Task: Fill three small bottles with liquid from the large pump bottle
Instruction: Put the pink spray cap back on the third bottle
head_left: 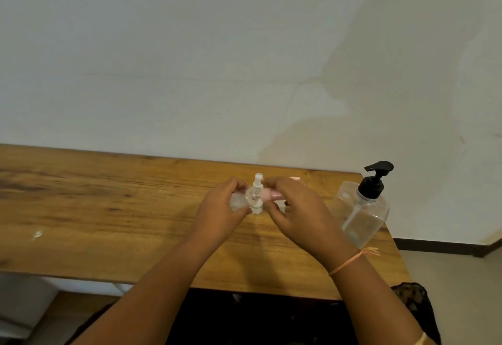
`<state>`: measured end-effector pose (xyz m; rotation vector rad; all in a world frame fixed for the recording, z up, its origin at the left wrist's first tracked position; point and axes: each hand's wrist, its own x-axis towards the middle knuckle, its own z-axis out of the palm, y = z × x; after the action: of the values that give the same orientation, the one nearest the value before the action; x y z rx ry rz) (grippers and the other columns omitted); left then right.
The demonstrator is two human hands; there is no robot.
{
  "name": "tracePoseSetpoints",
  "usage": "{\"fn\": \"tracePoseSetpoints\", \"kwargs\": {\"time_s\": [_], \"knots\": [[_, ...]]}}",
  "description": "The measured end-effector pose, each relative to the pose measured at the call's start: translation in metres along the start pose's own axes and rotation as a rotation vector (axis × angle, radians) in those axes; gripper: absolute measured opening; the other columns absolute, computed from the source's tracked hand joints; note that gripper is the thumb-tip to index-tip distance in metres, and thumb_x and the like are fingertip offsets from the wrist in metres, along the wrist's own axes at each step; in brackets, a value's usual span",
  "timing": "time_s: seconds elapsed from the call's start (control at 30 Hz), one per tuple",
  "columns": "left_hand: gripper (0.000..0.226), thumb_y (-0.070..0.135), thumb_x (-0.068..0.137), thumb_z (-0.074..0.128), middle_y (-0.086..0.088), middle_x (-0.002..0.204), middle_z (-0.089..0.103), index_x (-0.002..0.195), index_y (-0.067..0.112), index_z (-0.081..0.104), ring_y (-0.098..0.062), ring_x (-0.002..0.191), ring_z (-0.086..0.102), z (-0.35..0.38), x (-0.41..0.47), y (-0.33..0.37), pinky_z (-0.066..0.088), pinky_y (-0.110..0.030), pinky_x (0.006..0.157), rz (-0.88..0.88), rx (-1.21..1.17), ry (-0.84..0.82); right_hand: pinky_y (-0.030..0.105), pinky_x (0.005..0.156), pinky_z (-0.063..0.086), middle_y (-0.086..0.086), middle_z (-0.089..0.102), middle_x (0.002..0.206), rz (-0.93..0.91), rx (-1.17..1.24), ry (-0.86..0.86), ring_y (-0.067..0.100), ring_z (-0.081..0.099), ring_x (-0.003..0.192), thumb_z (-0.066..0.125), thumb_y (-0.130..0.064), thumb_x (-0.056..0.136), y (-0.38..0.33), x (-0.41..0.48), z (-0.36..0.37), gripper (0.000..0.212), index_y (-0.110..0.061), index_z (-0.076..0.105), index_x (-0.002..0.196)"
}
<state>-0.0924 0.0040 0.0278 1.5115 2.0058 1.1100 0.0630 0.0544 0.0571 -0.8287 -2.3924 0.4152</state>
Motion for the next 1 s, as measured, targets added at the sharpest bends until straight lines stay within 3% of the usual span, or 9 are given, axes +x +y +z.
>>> {"fn": "tracePoseSetpoints", "kwargs": {"time_s": [0.17,0.3,0.43,0.53,0.63,0.77,0.8,0.9,1.0], "knots": [[0.033,0.018,0.073,0.077,0.012,0.097,0.060,0.095,0.031,0.056,-0.008,0.091,0.056,0.004,-0.001,0.002,0.045,-0.023,0.073,-0.023,-0.025,-0.036,0.031,0.073,0.051,0.002,0.065,0.098,-0.035,0.018,-0.003,0.017,0.058,0.088,0.067,-0.007,0.083,0.001,0.003,0.004,0.018,-0.011,0.064,0.100],[0.031,0.021,0.072,0.078,0.012,0.097,0.062,0.095,0.031,0.060,-0.009,0.090,0.057,0.004,-0.001,0.005,0.048,-0.028,0.075,-0.016,-0.030,-0.015,0.011,0.061,0.040,-0.008,0.060,0.087,0.124,0.083,0.041,0.002,0.049,0.069,0.066,-0.021,0.086,0.003,0.003,0.003,0.014,-0.013,0.063,0.097],[0.033,0.024,0.073,0.077,0.012,0.103,0.064,0.103,0.029,0.063,-0.010,0.096,0.057,0.005,-0.002,0.007,0.048,-0.032,0.082,-0.007,0.007,-0.002,0.029,0.053,0.040,-0.004,0.052,0.062,0.224,-0.011,0.065,0.011,0.050,0.059,0.051,-0.052,0.086,0.005,0.003,0.006,0.044,-0.013,0.052,0.067],[0.033,0.024,0.073,0.077,0.011,0.103,0.064,0.103,0.028,0.064,-0.011,0.096,0.057,0.007,-0.002,0.008,0.049,-0.035,0.082,-0.009,0.016,0.003,0.033,0.060,0.046,-0.005,0.057,0.078,0.272,0.061,0.020,0.015,0.055,0.071,0.044,-0.067,0.078,0.007,0.003,0.004,0.056,-0.012,0.057,0.085],[0.035,0.025,0.073,0.077,0.010,0.103,0.065,0.105,0.026,0.064,-0.011,0.094,0.057,0.007,-0.001,0.006,0.050,-0.035,0.079,-0.016,0.042,0.015,0.021,0.076,0.048,-0.015,0.042,0.111,0.209,0.211,-0.085,0.005,0.050,0.099,0.068,-0.044,0.079,0.011,0.001,0.001,0.058,-0.021,0.045,0.127],[0.035,0.026,0.071,0.078,0.014,0.099,0.065,0.103,0.027,0.065,-0.009,0.092,0.058,0.009,-0.001,0.006,0.050,-0.036,0.080,0.004,0.037,0.021,0.014,0.063,0.043,-0.019,0.050,0.084,0.138,0.175,0.002,-0.003,0.053,0.080,0.065,-0.012,0.086,0.013,0.002,0.000,0.013,-0.016,0.058,0.097],[0.034,0.027,0.072,0.078,0.014,0.100,0.065,0.103,0.027,0.064,-0.009,0.092,0.058,0.010,-0.002,0.006,0.050,-0.035,0.080,0.009,0.050,0.023,0.016,0.059,0.043,-0.016,0.053,0.077,0.171,0.157,0.015,0.000,0.053,0.073,0.064,-0.018,0.087,0.013,0.003,0.000,0.008,-0.014,0.059,0.091],[0.036,0.029,0.074,0.076,0.016,0.104,0.064,0.107,0.029,0.063,-0.007,0.096,0.056,0.011,-0.004,0.007,0.047,-0.029,0.080,0.019,0.106,0.024,0.030,0.057,0.045,-0.004,0.057,0.065,0.279,0.086,0.004,0.010,0.053,0.059,0.052,-0.050,0.088,0.014,0.003,0.003,0.039,-0.012,0.060,0.080],[0.037,0.030,0.075,0.075,0.015,0.108,0.063,0.110,0.029,0.063,-0.007,0.098,0.055,0.012,-0.003,0.007,0.043,-0.023,0.076,0.006,0.151,0.013,0.033,0.064,0.052,-0.013,0.057,0.078,0.331,0.232,-0.049,0.011,0.059,0.071,0.053,-0.063,0.075,0.013,0.001,0.001,0.050,-0.017,0.058,0.095]]}}
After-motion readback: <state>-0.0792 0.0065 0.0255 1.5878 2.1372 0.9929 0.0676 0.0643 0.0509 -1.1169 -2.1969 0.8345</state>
